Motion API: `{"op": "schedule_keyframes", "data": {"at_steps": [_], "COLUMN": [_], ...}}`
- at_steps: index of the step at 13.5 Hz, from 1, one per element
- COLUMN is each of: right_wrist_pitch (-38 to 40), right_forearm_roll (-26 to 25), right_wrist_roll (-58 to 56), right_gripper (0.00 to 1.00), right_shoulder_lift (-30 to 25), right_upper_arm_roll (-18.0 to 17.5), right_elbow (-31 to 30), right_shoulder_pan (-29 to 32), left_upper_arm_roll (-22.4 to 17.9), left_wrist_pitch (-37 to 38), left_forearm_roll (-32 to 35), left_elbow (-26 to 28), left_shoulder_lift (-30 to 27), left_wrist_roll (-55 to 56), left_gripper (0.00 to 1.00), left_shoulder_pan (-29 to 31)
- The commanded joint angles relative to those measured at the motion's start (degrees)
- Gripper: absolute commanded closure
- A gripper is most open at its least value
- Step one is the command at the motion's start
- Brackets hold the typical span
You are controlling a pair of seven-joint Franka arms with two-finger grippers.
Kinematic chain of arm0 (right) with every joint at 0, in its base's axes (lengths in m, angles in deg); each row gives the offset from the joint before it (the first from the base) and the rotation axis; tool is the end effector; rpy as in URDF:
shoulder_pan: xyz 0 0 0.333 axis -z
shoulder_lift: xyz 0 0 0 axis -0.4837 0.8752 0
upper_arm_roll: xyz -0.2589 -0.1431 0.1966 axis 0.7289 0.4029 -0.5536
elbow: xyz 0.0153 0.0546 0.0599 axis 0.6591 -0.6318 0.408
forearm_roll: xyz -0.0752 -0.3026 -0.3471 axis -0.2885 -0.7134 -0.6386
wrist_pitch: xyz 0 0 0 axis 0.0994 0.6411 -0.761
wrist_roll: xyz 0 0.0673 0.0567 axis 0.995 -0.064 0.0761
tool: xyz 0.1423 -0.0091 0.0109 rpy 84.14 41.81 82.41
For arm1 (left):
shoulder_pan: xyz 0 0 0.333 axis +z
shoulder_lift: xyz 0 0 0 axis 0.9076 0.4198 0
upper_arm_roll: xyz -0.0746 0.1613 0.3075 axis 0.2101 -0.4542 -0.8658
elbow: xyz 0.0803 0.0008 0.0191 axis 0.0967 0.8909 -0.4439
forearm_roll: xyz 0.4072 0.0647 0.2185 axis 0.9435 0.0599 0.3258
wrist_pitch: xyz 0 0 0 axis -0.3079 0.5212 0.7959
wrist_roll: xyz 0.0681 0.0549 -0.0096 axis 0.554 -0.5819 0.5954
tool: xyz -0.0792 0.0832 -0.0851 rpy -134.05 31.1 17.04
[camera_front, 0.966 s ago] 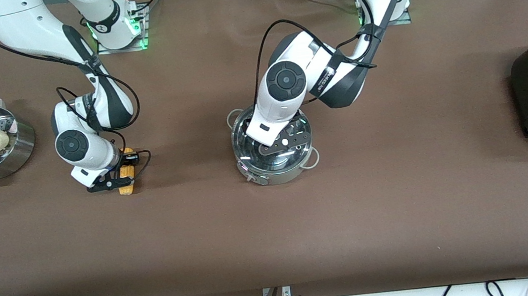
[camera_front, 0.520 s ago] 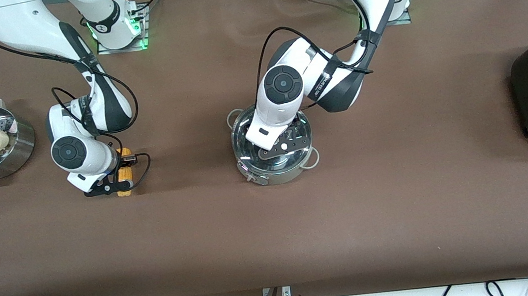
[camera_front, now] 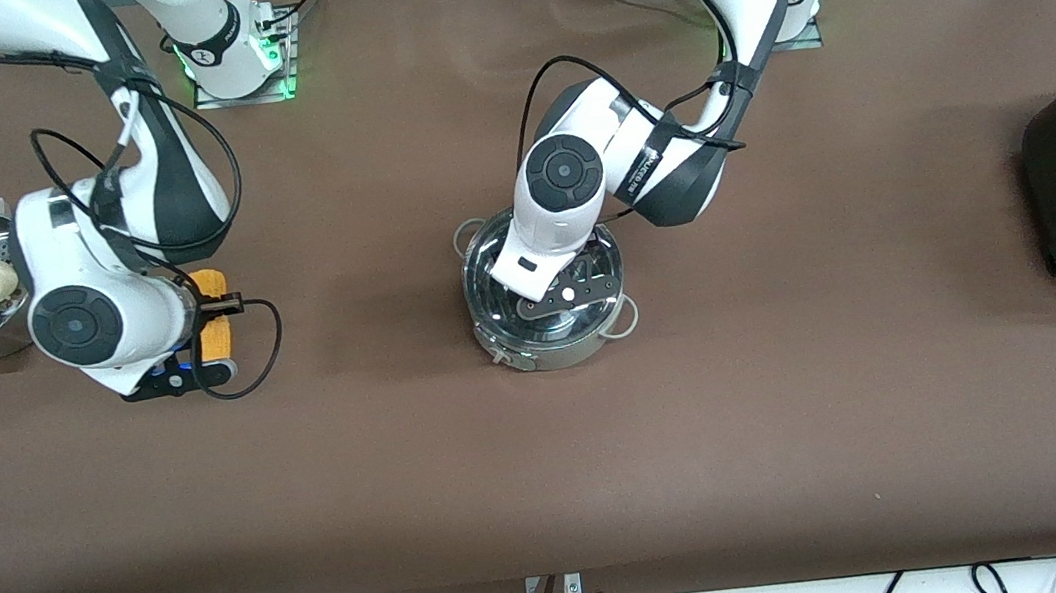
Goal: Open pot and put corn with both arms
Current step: 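Lift the corn with the right gripper while the left gripper lifts the lid, then lower the corn into the pot while the left gripper sets the lid down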
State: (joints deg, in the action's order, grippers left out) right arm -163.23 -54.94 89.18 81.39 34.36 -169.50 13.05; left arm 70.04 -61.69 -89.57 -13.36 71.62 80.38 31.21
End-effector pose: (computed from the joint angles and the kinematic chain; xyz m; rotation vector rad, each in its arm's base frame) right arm 0.6952 0.1260 0.3544 2.8974 0.1275 -0.5430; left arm 0.6365 -0.5402 0.3066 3.0453 0.2643 -0.2235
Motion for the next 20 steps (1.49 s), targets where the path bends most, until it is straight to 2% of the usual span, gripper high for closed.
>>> {"op": "schedule_keyframes", "data": {"at_steps": [1,4,7,9,11,14,15,18,20], "right_wrist_pitch": [9.9,18.7,22.9,23.5,22.8,18.4,14.9,3.6,-2.2], "right_forearm_roll": [1.1,3.0,3.4,3.5,7.9,15.7,17.9,18.7,18.7], "right_wrist_roll": [-1.3,-4.3,-7.5,-7.3,-5.8,4.8,7.0,17.2,23.1], "right_gripper": [1.00,1.00,1.00,1.00,1.00,1.00,1.00,1.00,1.00], "right_shoulder_lift": [-0.3,-0.7,-2.2,-2.9,-2.4,-0.6,0.5,4.3,7.1], "right_upper_arm_roll": [-0.9,-0.4,0.0,-0.7,-1.1,-1.2,-1.2,-1.2,-1.2], "right_elbow": [7.3,13.0,15.2,16.8,19.0,20.3,20.3,20.3,20.2], "right_shoulder_pan": [0.1,0.3,1.1,0.9,0.2,-3.7,-5.7,-13.4,-17.4], "left_upper_arm_roll": [-0.2,-0.1,0.0,0.4,0.4,0.2,0.2,0.2,0.3], "left_wrist_pitch": [-0.7,2.1,8.2,12.6,16.5,22.8,23.6,17.5,11.8], "left_forearm_roll": [0.5,0.0,-0.3,-0.3,-0.3,-0.3,0.6,2.5,2.8], "left_elbow": [0.8,0.1,-0.7,-0.7,-0.7,1.6,4.0,23.6,34.0], "left_shoulder_lift": [-0.1,-1.4,-6.8,-10.5,-13.4,-17.4,-19.9,-33.5,-38.4], "left_wrist_roll": [-1.6,-1.2,-0.7,-1.4,-6.2,-18.9,-21.0,-33.4,-38.0], "left_gripper": [1.00,1.00,1.00,1.00,1.00,1.00,1.00,1.00,1.00], "left_shoulder_pan": [-0.6,0.0,1.3,4.3,7.8,16.0,18.2,26.2,31.0]}}
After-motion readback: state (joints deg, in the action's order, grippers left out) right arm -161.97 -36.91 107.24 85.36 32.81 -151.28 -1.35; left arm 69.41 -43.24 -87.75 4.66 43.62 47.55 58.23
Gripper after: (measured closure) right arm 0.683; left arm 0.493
